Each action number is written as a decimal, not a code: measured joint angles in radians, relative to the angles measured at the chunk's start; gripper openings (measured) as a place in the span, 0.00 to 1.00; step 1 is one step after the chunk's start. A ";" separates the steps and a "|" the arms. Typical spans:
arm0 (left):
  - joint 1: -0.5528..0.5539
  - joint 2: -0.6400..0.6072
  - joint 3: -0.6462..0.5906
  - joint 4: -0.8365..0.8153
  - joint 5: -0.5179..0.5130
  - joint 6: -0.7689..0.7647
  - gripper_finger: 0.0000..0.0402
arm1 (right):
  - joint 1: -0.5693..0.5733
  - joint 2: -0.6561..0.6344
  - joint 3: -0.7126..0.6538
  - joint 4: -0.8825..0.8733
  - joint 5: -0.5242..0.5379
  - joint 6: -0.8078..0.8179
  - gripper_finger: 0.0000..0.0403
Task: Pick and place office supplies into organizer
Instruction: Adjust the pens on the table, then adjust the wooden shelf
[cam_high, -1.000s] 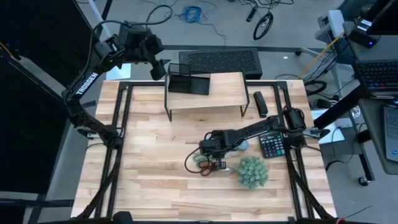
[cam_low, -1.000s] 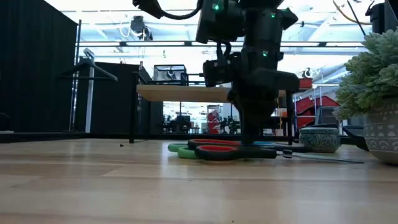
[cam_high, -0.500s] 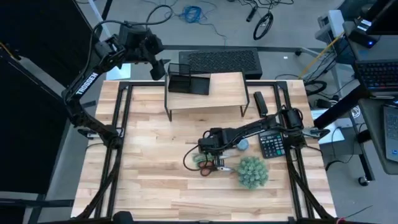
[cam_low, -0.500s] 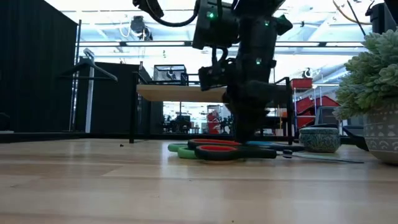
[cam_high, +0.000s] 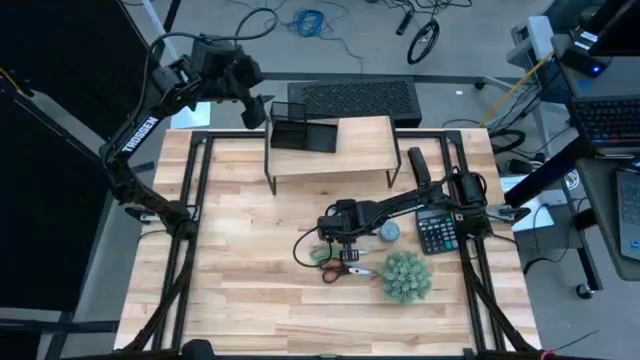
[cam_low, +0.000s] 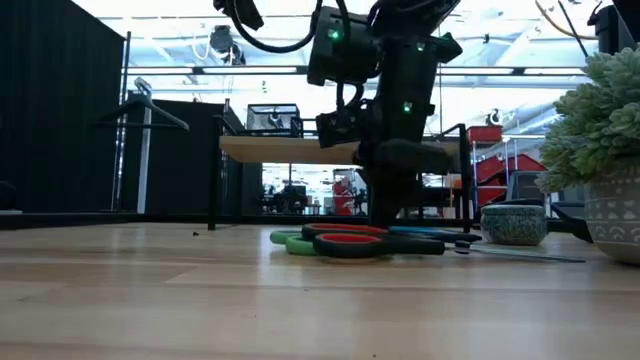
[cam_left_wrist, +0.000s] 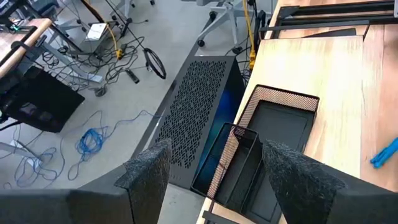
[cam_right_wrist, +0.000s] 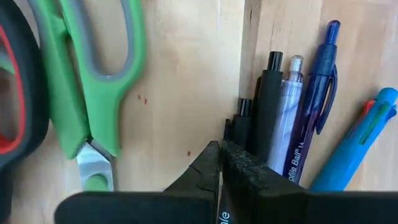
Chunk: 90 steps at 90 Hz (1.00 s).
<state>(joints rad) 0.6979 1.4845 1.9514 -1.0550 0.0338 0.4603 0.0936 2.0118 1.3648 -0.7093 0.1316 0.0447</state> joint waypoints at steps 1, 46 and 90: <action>0.000 0.000 0.000 0.000 0.000 0.000 0.60 | 0.001 -0.001 0.000 -0.001 -0.002 0.002 0.00; 0.017 0.000 0.000 0.000 -0.006 -0.025 0.60 | -0.077 -0.248 0.136 -0.031 0.040 -0.034 0.00; 0.146 0.094 0.000 0.039 0.128 -0.007 0.60 | -0.390 -0.398 0.136 0.292 0.055 -0.159 0.08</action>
<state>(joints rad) 0.8437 1.5781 1.9514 -1.0159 0.1621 0.4531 -0.2959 1.6135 1.5009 -0.4169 0.1869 -0.1145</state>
